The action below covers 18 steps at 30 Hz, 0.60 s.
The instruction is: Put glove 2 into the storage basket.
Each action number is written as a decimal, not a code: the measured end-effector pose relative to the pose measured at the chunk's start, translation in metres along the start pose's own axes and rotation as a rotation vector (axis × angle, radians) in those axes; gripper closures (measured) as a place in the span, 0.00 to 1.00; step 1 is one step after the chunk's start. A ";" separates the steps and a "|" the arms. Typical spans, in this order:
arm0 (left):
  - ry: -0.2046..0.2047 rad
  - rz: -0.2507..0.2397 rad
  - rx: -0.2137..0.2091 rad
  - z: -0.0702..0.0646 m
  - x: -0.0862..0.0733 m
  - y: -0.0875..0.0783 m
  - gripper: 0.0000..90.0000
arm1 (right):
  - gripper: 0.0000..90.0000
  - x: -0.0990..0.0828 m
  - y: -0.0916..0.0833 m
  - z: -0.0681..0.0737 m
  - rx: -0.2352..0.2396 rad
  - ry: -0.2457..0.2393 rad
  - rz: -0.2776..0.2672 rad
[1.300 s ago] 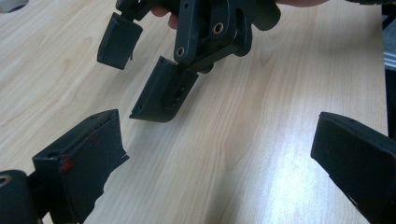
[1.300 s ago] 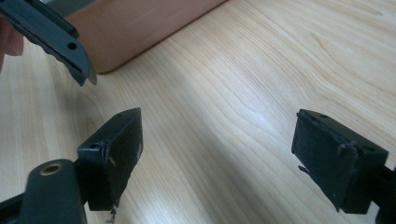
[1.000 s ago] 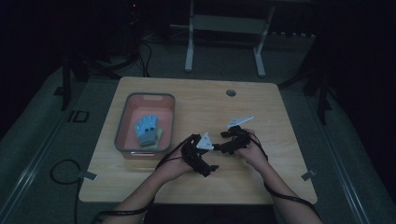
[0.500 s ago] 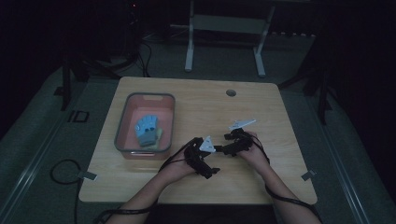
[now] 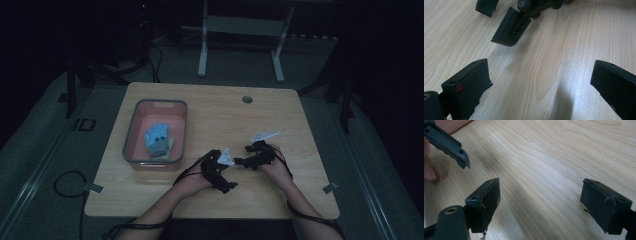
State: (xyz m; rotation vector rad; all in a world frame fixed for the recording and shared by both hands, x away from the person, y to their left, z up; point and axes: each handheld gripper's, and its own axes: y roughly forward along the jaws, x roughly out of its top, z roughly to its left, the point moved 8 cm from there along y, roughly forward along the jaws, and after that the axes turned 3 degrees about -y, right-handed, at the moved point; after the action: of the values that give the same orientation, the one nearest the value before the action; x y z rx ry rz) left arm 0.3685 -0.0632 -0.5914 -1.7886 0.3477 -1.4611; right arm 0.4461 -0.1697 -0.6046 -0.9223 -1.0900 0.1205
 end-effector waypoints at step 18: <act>0.019 0.024 -0.009 -0.005 -0.003 0.008 0.02 | 0.18 -0.019 -0.014 -0.002 -0.011 -0.030 -0.007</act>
State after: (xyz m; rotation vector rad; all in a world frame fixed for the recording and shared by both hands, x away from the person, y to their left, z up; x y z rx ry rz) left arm 0.3655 -0.0682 -0.5996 -1.7729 0.3843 -1.4628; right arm 0.4332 -0.1896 -0.6089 -0.9287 -1.1229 0.1236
